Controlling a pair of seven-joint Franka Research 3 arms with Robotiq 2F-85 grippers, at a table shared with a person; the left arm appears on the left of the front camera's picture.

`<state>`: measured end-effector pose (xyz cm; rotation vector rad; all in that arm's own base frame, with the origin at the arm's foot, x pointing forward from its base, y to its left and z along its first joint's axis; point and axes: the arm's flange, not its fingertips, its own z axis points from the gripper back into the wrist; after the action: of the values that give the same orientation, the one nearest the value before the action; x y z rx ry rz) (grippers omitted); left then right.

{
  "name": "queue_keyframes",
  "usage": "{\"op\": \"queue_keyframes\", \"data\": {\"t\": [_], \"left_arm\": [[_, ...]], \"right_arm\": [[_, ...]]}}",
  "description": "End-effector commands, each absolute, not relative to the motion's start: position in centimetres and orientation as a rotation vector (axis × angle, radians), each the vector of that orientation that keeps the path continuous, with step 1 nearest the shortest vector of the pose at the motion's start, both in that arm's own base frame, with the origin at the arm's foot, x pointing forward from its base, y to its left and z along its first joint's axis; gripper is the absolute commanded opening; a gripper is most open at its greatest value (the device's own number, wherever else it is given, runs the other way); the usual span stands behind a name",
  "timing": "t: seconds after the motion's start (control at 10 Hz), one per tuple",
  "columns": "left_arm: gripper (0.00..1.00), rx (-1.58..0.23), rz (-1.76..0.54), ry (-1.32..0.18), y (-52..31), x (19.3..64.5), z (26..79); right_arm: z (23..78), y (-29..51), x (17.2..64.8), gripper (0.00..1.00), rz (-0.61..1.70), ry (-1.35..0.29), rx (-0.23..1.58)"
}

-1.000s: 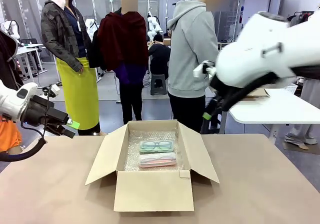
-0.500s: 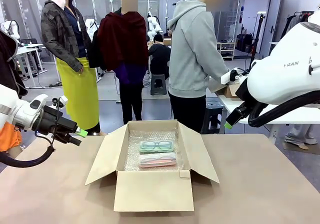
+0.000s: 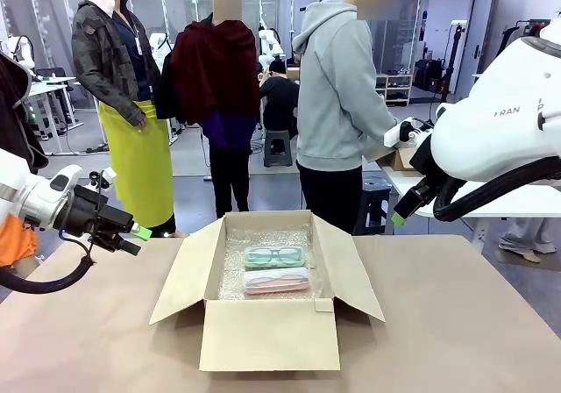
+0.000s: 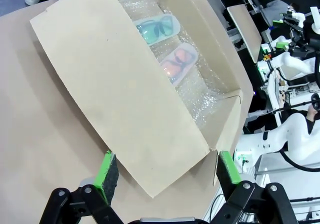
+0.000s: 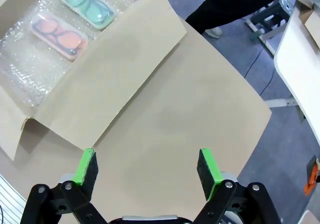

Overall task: Pack the glasses set securely to prepare it for shipping.
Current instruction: Position the Package Box on the left side of the table.

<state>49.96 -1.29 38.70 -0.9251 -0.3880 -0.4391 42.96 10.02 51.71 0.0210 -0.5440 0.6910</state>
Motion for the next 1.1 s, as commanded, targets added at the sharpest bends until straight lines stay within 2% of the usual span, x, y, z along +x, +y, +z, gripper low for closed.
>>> {"op": "queue_keyframes", "data": {"t": [0.0,0.5,1.0], "left_arm": [[1.0,-0.925,-0.439,-0.388,-1.3,50.0,38.7],[1.0,-0.982,-0.248,-0.309,-2.0,54.1,31.9],[1.0,-0.97,-0.151,-0.277,-3.9,56.0,28.5]], "right_arm": [[51.9,10.2,43.1,1.0,0.681,-0.54,0.02],[51.9,10.2,43.1,1.0,0.681,-0.54,0.02],[51.9,10.2,43.1,1.0,0.681,-0.54,0.02]]}}
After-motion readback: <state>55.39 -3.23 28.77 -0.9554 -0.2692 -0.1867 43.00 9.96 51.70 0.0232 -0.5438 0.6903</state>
